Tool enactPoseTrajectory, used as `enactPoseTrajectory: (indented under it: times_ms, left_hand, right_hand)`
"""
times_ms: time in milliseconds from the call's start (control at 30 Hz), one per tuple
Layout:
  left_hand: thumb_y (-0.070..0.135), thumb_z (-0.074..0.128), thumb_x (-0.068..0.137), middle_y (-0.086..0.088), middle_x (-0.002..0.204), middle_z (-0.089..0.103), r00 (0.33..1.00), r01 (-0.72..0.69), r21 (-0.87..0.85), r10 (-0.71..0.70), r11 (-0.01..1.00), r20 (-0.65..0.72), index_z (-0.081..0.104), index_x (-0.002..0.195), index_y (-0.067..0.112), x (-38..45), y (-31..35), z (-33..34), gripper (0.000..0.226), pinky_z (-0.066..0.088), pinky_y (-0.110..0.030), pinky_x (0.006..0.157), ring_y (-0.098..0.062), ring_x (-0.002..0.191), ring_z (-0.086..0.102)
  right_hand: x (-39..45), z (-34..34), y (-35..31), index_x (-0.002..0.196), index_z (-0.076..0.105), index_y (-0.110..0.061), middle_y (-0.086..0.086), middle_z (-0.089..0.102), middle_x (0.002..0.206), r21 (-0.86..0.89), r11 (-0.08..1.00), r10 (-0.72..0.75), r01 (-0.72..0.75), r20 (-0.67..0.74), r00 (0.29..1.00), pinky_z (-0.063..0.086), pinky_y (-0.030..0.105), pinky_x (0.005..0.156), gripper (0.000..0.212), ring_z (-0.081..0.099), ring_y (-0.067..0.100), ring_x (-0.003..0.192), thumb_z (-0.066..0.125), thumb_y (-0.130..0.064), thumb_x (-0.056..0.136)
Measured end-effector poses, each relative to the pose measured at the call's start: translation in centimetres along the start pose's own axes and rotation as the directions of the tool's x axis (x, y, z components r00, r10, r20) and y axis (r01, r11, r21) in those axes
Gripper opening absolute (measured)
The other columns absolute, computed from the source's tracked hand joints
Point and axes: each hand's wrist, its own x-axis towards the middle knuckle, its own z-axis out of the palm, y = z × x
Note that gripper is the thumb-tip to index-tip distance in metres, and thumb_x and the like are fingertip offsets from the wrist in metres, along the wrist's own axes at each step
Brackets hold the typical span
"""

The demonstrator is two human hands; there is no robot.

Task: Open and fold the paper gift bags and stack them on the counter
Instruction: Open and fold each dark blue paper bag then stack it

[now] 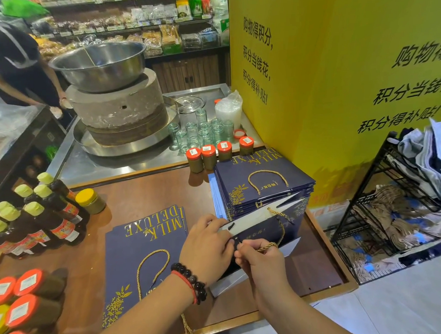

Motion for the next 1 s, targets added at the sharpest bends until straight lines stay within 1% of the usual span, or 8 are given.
enactPoseTrajectory:
  times_ms: [167, 300, 433, 667, 833, 900, 1000]
  left_hand:
    - [0.037, 0.037, 0.084, 0.01, 0.107, 0.067, 0.999, -0.017, 0.003, 0.017, 1.0, -0.038, 0.075, 0.077, 0.024, -0.06, 0.02, 0.06, 0.041, 0.053, -0.039, 0.079, -0.013, 0.102, 0.04]
    - [0.036, 0.038, 0.083, 0.01, 0.105, 0.067, 0.999, -0.026, 0.001, 0.026, 1.0, -0.046, 0.075, 0.075, 0.023, -0.1, -0.01, 0.23, 0.04, 0.053, -0.039, 0.079, -0.014, 0.102, 0.042]
    - [0.035, 0.041, 0.082, 0.011, 0.104, 0.067, 0.998, -0.033, 0.004, 0.033, 0.999, -0.054, 0.074, 0.073, 0.023, -0.12, -0.05, 0.34, 0.036, 0.053, -0.04, 0.078, -0.014, 0.101, 0.042]
    - [0.038, 0.038, 0.085, 0.011, 0.108, 0.065, 1.0, -0.023, -0.005, 0.023, 1.0, 0.0, 0.075, 0.079, 0.022, -0.21, -0.06, 0.04, 0.04, 0.05, -0.039, 0.085, -0.016, 0.105, 0.046]
    - [0.038, 0.039, 0.085, 0.011, 0.107, 0.065, 1.0, -0.026, -0.006, 0.027, 1.0, 0.012, 0.075, 0.079, 0.023, -0.28, 0.23, -0.29, 0.039, 0.05, -0.039, 0.083, -0.016, 0.104, 0.047]
    - [0.038, 0.037, 0.085, 0.011, 0.108, 0.065, 0.999, -0.034, -0.008, 0.035, 0.999, 0.02, 0.075, 0.08, 0.023, -0.38, 0.5, -0.46, 0.041, 0.05, -0.038, 0.084, -0.016, 0.105, 0.047]
    - [0.04, 0.032, 0.087, 0.011, 0.114, 0.064, 0.998, -0.032, -0.02, 0.033, 0.999, 0.059, 0.075, 0.083, 0.023, -0.47, 0.61, -0.64, 0.047, 0.046, -0.037, 0.09, -0.015, 0.11, 0.044]
  right_hand:
    - [-0.13, -0.09, 0.26, 0.092, 0.064, 0.004, 0.012, 0.064, 0.064, 0.01, 1.0, -0.013, 0.013, 0.001, 1.0, 0.053, 0.028, 0.064, 0.007, 0.059, 0.017, 0.06, 0.063, 0.007, 0.086]
    - [-0.05, -0.05, 0.21, 0.092, 0.065, 0.003, 0.011, 0.065, 0.065, -0.037, 0.999, -0.035, 0.035, 0.01, 0.999, 0.054, 0.028, 0.065, 0.006, 0.06, 0.016, 0.061, 0.064, 0.005, 0.086]
    - [-0.04, -0.04, 0.34, 0.091, 0.064, 0.003, 0.012, 0.065, 0.063, -0.043, 0.999, -0.028, 0.028, 0.003, 1.0, 0.053, 0.028, 0.064, 0.008, 0.059, 0.016, 0.058, 0.062, 0.007, 0.085]
    - [-0.16, -0.13, 0.36, 0.092, 0.067, 0.0, 0.009, 0.065, 0.064, -0.086, 0.995, -0.041, 0.041, 0.008, 0.999, 0.054, 0.029, 0.066, 0.007, 0.059, 0.016, 0.06, 0.066, 0.002, 0.086]
    - [-0.15, -0.37, 0.41, 0.088, 0.069, -0.003, 0.009, 0.066, 0.065, -0.102, 0.993, -0.067, 0.064, -0.021, 0.998, 0.054, 0.032, 0.07, 0.006, 0.061, 0.017, 0.065, 0.068, 0.001, 0.085]
    - [-0.15, -0.33, 0.29, 0.087, 0.069, -0.002, 0.009, 0.064, 0.063, -0.11, 0.992, -0.064, 0.062, -0.016, 0.998, 0.053, 0.031, 0.068, 0.005, 0.059, 0.017, 0.063, 0.067, 0.002, 0.085]
    - [-0.31, -0.29, 0.19, 0.085, 0.069, -0.003, 0.007, 0.062, 0.061, -0.157, 0.986, -0.056, 0.058, 0.019, 0.998, 0.052, 0.029, 0.064, 0.004, 0.056, 0.017, 0.062, 0.066, 0.0, 0.086]
